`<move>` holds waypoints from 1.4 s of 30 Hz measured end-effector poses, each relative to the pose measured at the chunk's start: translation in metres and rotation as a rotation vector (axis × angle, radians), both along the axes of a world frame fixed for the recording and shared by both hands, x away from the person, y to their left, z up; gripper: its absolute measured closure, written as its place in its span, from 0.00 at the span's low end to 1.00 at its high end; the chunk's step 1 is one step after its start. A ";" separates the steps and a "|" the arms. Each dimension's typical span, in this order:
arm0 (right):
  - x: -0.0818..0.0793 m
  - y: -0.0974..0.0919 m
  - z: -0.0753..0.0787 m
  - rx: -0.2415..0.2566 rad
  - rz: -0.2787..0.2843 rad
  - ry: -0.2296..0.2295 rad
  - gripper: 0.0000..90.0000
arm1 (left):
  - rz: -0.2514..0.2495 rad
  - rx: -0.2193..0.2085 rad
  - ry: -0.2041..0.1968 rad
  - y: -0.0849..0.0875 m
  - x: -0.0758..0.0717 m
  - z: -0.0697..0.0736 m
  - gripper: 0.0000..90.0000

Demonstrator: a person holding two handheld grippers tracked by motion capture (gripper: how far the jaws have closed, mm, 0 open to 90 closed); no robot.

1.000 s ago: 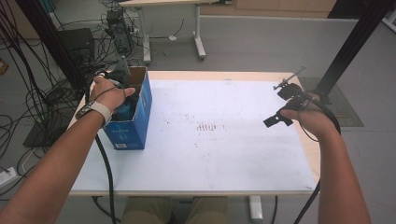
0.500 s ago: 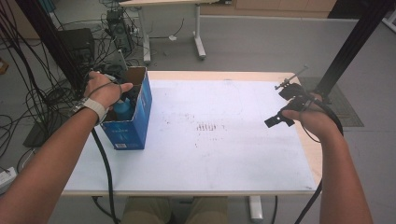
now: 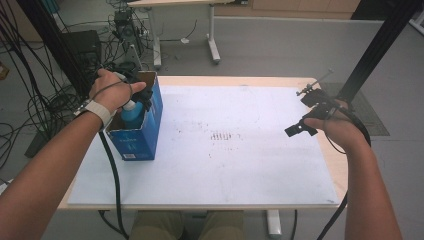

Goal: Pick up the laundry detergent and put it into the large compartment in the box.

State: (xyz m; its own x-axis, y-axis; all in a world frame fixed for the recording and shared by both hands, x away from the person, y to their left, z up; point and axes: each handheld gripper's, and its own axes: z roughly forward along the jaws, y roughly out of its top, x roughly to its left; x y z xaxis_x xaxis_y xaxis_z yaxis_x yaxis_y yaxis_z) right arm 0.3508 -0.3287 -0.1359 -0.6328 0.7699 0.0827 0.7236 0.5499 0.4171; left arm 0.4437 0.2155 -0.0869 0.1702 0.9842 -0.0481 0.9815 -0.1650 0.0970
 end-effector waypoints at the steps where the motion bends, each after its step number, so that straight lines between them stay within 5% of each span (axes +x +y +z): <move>1: 0.000 0.000 0.000 0.000 -0.002 0.001 0.10 | -0.007 0.001 -0.001 -0.002 0.000 0.003 0.15; 23: -0.004 -0.003 0.003 -0.003 -0.010 0.000 0.10 | -0.093 -0.043 -0.050 -0.010 -0.008 0.063 0.12; 35: -0.003 -0.001 0.007 -0.006 -0.009 0.003 0.10 | -0.229 -0.087 -0.115 -0.023 -0.017 0.104 0.11; 42: -0.003 -0.002 0.007 -0.006 -0.008 0.005 0.10 | -0.321 -0.106 -0.125 -0.028 -0.015 0.111 0.11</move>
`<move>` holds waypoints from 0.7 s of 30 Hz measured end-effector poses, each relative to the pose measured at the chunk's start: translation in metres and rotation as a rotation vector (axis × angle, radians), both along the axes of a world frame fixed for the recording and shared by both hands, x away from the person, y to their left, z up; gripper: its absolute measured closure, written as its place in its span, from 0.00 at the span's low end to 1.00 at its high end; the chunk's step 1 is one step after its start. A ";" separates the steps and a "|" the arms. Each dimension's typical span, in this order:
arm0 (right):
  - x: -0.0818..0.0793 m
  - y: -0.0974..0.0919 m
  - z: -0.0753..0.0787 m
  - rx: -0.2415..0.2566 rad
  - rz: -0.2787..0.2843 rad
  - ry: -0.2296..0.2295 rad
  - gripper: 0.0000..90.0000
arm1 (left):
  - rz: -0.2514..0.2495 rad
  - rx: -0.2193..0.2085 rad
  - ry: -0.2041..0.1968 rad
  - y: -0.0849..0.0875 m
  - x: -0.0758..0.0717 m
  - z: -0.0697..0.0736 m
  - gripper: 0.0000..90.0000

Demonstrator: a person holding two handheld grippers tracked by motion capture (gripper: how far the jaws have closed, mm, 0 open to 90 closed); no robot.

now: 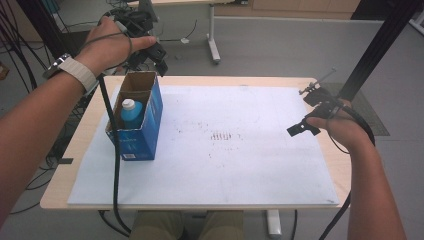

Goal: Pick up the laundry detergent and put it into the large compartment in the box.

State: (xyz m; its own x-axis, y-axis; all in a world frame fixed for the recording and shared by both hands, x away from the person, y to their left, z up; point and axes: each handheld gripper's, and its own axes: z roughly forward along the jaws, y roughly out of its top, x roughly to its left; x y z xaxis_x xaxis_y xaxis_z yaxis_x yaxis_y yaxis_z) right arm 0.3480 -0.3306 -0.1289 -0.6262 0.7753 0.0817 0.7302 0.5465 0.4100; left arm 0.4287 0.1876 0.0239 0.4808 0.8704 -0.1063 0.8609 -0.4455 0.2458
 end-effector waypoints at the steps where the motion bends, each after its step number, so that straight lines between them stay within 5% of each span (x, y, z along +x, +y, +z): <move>1: 0.000 0.000 0.000 0.000 -0.003 0.003 0.10 | -0.014 0.000 -0.001 -0.001 0.000 0.001 0.11; 13: 0.000 -0.001 -0.001 0.002 -0.003 0.007 0.10 | -0.202 0.010 0.015 -0.024 0.007 -0.002 0.11; 21: 0.000 -0.001 -0.003 0.004 -0.002 0.010 0.10 | -0.342 -0.004 -0.010 -0.037 0.006 -0.006 0.12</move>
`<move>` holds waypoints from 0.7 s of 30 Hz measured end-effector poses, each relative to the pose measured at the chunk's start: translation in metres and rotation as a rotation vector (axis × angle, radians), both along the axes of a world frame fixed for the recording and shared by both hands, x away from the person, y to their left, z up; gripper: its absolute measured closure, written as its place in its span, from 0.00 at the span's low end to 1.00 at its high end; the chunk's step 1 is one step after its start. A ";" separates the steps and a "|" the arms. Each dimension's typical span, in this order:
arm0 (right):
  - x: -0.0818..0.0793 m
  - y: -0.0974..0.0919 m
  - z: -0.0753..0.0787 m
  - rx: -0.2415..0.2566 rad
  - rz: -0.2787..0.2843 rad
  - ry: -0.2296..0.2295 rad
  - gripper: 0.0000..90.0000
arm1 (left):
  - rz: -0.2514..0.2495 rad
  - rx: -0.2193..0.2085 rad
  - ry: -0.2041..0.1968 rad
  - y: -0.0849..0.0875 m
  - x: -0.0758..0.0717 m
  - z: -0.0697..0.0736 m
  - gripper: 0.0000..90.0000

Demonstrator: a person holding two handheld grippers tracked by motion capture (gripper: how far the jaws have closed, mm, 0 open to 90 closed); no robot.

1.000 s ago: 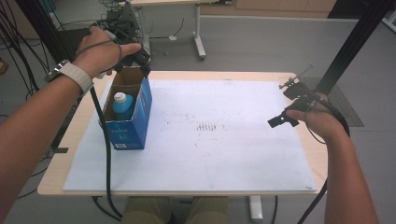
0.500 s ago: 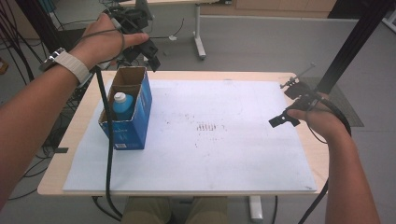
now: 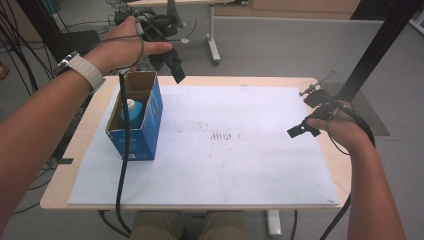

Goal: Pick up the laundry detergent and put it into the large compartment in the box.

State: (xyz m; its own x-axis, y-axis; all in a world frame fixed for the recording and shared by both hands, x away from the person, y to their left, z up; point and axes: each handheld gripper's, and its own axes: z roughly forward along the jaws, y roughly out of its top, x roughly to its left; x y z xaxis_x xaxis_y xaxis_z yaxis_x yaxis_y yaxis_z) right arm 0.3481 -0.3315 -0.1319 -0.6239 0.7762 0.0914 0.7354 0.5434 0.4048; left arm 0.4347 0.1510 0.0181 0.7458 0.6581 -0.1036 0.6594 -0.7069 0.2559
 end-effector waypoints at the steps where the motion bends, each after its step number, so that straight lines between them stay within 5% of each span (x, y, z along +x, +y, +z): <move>1: 0.000 0.000 0.000 -0.001 0.001 -0.001 0.10 | -0.013 0.001 0.001 -0.002 0.000 -0.001 0.12; 21: 0.001 0.003 -0.003 0.002 0.009 0.004 0.10 | -0.217 0.068 -0.010 -0.035 -0.005 -0.031 0.11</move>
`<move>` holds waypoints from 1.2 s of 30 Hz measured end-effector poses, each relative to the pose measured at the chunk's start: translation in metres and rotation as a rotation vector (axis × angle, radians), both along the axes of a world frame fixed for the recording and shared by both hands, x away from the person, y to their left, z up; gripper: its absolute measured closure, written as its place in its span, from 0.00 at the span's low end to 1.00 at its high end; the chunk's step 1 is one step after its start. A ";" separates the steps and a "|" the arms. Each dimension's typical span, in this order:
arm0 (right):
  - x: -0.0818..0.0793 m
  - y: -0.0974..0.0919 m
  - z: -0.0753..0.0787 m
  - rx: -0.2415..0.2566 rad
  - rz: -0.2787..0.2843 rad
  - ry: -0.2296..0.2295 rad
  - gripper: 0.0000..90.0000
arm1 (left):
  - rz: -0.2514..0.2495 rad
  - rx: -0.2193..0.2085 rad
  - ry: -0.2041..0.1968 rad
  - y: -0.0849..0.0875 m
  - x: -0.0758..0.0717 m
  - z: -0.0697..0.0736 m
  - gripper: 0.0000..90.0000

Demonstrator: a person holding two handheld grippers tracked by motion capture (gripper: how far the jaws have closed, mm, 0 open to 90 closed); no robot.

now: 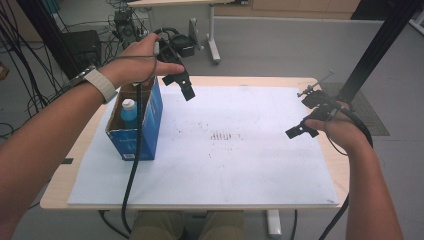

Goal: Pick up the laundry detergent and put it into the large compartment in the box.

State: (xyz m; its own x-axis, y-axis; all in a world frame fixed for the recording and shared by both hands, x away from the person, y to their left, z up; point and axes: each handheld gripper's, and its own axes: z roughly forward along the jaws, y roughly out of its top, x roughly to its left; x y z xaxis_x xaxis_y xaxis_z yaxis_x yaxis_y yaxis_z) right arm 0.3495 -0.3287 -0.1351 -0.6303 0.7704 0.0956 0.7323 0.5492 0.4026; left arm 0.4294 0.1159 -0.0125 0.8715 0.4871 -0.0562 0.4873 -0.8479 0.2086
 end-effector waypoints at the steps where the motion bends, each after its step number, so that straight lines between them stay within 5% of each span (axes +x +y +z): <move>1: 0.000 0.000 0.000 0.001 -0.001 0.001 0.10 | -0.013 0.004 0.004 -0.002 0.000 -0.002 0.11; 21: -0.002 0.002 -0.003 0.004 -0.002 0.006 0.10 | -0.243 0.046 0.028 -0.032 -0.017 -0.029 0.11; 36: -0.003 0.000 -0.006 0.010 -0.002 0.008 0.10 | -0.279 0.073 0.029 -0.042 -0.020 -0.038 0.11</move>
State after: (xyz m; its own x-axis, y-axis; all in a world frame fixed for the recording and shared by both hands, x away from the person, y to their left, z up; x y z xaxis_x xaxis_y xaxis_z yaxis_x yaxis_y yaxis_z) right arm 0.3467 -0.3282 -0.1411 -0.6282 0.7705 0.1084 0.7366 0.5440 0.4020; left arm 0.4090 0.0742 -0.0503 0.9709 0.2327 -0.0565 0.2383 -0.9622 0.1318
